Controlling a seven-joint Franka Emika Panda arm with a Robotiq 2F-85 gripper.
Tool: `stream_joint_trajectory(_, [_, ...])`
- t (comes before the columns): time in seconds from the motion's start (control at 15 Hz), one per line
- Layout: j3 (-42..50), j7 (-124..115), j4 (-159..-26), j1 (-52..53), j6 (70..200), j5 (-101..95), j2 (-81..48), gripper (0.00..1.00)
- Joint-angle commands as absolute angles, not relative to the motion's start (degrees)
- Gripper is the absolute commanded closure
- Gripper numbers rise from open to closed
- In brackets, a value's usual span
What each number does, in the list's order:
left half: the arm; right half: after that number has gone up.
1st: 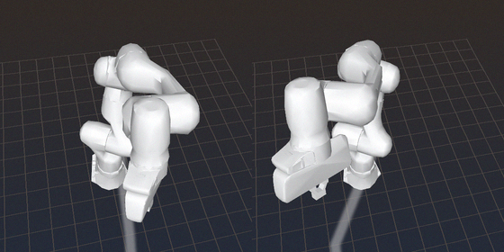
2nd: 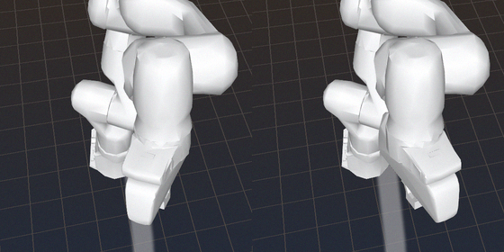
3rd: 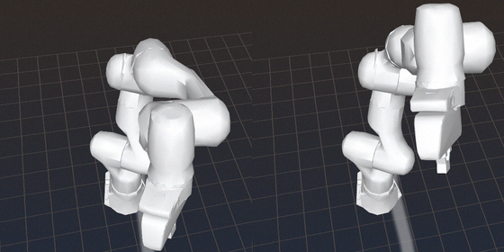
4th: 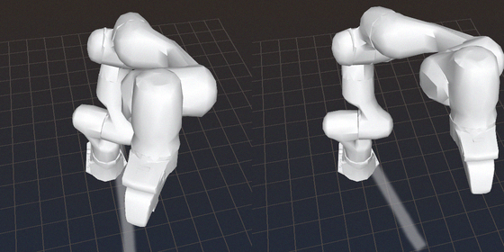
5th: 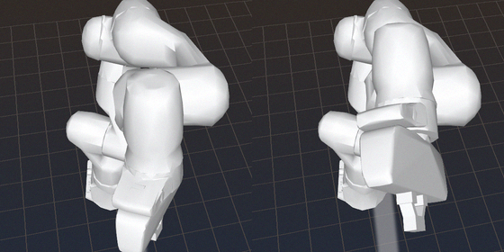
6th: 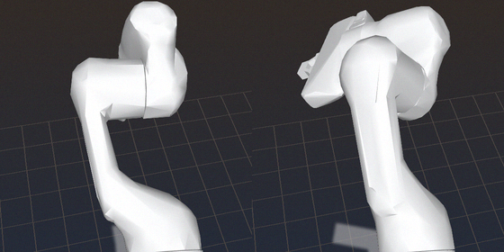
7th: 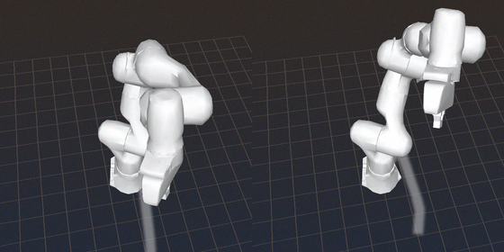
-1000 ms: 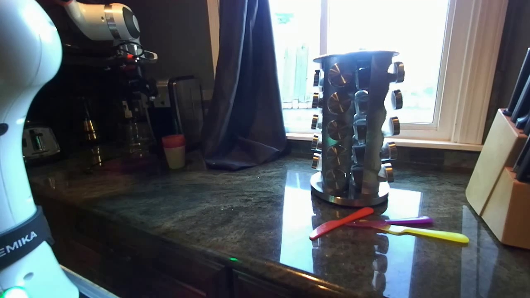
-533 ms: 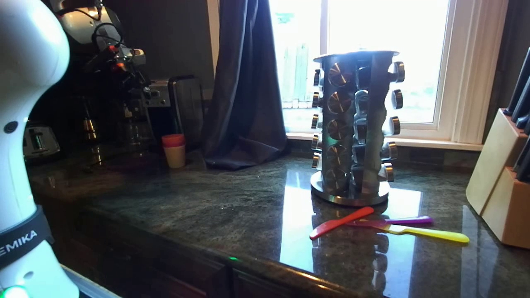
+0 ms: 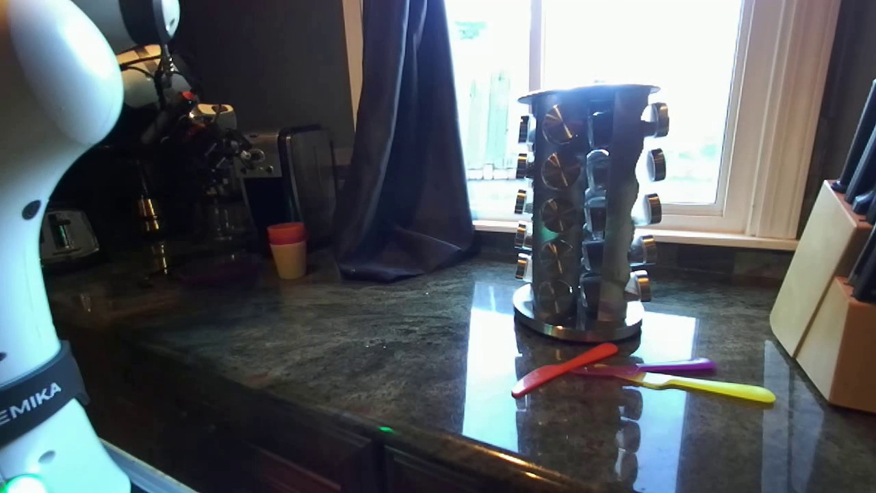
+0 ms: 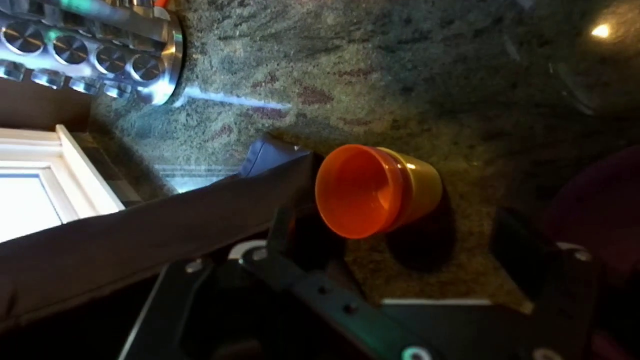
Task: Turn the knob on the left side of the coffee maker in an anti-clockwise direction
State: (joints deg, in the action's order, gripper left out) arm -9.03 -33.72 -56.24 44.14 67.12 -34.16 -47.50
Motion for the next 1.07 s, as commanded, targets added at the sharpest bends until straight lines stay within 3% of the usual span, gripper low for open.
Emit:
stream_joint_trajectory(0.0, [-7.1,-27.4,-42.4,49.1,63.2,-39.8,-55.7,0.0])
stream_joint_trajectory(0.4, [-4.7,-18.8,-29.9,53.7,65.3,-46.8,-62.9,0.0])
stream_joint_trajectory(0.47, [-1.5,-17.8,-31.4,54.8,67.4,-44.8,-62.0,0.0])
stream_joint_trajectory(1.0, [-2.4,-16.8,-32.9,54.2,67.8,-44.8,-60.9,0.0])
